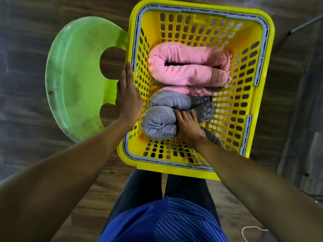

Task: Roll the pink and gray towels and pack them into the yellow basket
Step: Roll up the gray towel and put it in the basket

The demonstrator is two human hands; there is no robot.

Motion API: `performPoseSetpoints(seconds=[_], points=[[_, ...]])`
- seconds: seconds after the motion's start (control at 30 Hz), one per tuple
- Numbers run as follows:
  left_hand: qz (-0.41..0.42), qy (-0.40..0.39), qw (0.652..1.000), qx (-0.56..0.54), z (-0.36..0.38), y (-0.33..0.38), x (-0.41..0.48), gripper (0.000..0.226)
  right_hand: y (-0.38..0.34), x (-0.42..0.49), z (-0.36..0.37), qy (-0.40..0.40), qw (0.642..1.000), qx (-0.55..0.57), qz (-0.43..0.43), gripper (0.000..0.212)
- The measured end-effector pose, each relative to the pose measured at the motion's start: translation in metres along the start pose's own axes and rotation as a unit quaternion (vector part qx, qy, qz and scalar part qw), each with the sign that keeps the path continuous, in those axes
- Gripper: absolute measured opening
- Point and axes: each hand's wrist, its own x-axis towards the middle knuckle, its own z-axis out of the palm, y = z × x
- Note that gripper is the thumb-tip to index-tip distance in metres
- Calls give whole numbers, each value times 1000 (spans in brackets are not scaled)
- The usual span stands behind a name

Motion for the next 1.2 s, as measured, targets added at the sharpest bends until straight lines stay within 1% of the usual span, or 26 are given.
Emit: performPoseSetpoints(seconds=[0.07, 0.13, 0.2, 0.27, 0.3, 0.37, 0.4, 0.47, 0.5, 0.63, 0.7, 0.8, 0.83, 0.9, 0.93, 1.0, 1.03, 1.07, 1.13, 1.2], points=[[-5, -1, 1000, -18, -1, 0, 1, 61, -1, -6, -12, 33, 999, 31, -14, 96], [-13, -1, 998, -62, -4, -2, 2, 55, -5, -11, -38, 73, 996, 47, -2, 98], [-21, 4, 994, -111, -7, -5, 2, 50, -9, -10, -75, 112, 992, 46, 14, 92], [-35, 8, 989, -141, -11, -5, 1, 48, -11, -2, -120, 152, 988, 16, 15, 83], [-43, 8, 987, -152, -12, -4, 1, 47, -10, 6, -142, 161, 987, -6, 14, 82], [-52, 8, 984, -168, -13, -1, 1, 47, -6, 31, -179, 156, 986, -45, 21, 87], [-51, 10, 985, -167, -13, 0, 1, 47, -4, 47, -193, 155, 986, -60, 30, 91], [-43, 14, 987, -153, -11, -2, 1, 48, -1, 84, -207, 158, 983, -85, 47, 91], [-40, 15, 989, -143, -11, -3, 2, 49, 2, 102, -207, 151, 982, -98, 54, 91], [-23, 16, 992, -123, -7, -7, 2, 50, 22, 147, -177, 64, 986, -120, 95, 99], [-14, 17, 992, -124, -6, -7, 2, 50, 31, 155, -164, 52, 986, -121, 98, 102], [-5, 23, 993, -117, -5, -8, 1, 50, 31, 156, -162, 49, 987, -107, 114, 108], [-8, 21, 993, -113, -5, -8, 1, 50, 27, 150, -163, 63, 985, -100, 123, 108], [-18, 17, 994, -109, -5, -7, 1, 52, 16, 125, -160, 125, 979, -81, 139, 101], [-22, 15, 994, -108, -6, -5, 0, 52, 10, 108, -153, 170, 974, -60, 135, 94], [-25, 12, 994, -103, -7, -4, 0, 52, 0, 67, -127, 243, 966, 8, 85, 68], [-26, 12, 994, -102, -7, -3, 0, 52, -2, 49, -109, 242, 968, 42, 59, 57], [-25, 12, 995, -100, -7, -3, 0, 52, 2, 36, -90, 211, 974, 67, 51, 55], [-24, 9, 995, -99, -6, -3, 0, 52, 17, 27, -60, 87, 988, 90, 92, 68], [-23, 12, 995, -93, -5, -3, 1, 52, 33, 37, -42, -22, 989, 89, 120, 85]])
